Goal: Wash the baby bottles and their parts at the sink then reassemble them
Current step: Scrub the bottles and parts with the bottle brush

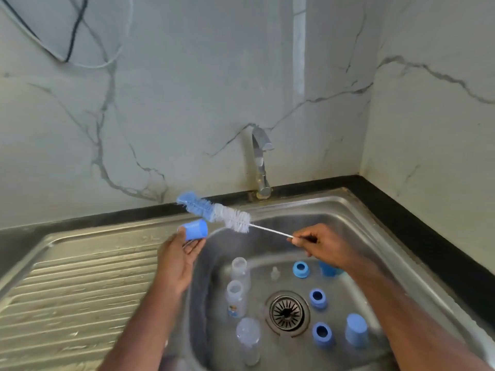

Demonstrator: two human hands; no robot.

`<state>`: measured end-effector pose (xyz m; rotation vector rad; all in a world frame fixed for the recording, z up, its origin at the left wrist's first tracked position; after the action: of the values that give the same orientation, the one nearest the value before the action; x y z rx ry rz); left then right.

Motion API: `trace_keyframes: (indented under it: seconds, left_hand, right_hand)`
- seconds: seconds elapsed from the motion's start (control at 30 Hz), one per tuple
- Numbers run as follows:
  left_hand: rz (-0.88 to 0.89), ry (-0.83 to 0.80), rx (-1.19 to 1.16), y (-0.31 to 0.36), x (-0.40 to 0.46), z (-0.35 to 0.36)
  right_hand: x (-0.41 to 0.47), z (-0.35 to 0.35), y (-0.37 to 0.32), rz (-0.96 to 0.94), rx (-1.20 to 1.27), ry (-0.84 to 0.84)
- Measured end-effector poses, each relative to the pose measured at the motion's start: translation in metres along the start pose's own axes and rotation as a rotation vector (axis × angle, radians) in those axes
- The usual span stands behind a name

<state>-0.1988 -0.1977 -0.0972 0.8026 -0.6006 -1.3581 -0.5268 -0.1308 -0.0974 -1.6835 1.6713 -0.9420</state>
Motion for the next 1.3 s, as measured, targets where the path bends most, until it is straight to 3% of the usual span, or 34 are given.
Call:
trace_keyframes:
  seconds: [0.1,0.3,0.57,0.7,0.8,0.9,0.97,1.07,1.17,1.3]
  left_hand:
    - [0.057,0.128,-0.091,0.025,0.01,-0.021]
    - [0.073,0.15,-0.109,0.037,0.016,-0.033]
    - [0.084,-0.001,0.161,0.028,0.017,-0.026]
    - [0.045,-0.028,0.183,0.023,0.015,-0.025]
    - [0.109,-0.055,0.16,0.029,0.013,-0.023]
    - [0.198,-0.08,0.24,0.031,0.008,-0.021]
    - [0.2,-0.123,0.224,0.031,0.008,-0.02]
    - [0.123,-0.187,0.056,0.038,0.01,-0.02]
    - [0.093,-0.224,-0.065,0.041,0.011,-0.021]
    - [0.164,-0.106,-0.011,0.039,0.016,-0.029]
  right_hand:
    - [0.002,0.006,-0.002,-0.006,0.025,0.029]
    - [0.003,0.011,-0.001,-0.015,-0.108,-0.021]
    - [0.002,0.014,-0.004,-0.066,-0.194,-0.058]
    - [0.005,0.005,-0.003,-0.124,-0.178,0.081]
    - [0.003,0.001,-0.01,-0.176,-0.163,0.172]
    - [-0.003,-0.01,-0.028,-0.303,-0.456,0.426]
    - [-0.006,-0.016,-0.035,-0.406,-0.581,0.489]
    - [-0.002,-0.006,-0.024,-0.288,-0.552,0.222]
    - [0.0,0.01,-0.015,-0.172,-0.338,0.006]
    - [-0.003,0.014,-0.019,-0.182,-0.283,0.058]
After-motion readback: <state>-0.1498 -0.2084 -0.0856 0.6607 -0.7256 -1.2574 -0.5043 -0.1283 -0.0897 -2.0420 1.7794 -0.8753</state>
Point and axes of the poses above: each hand's wrist, its own x-axis towards the middle knuckle, its own z-axis out of the palm, y = z × x, the point moved 4 cm from there along x, towards the middle knuckle, and after that the axes turned 4 degrees about z, right-handed, at the moved point
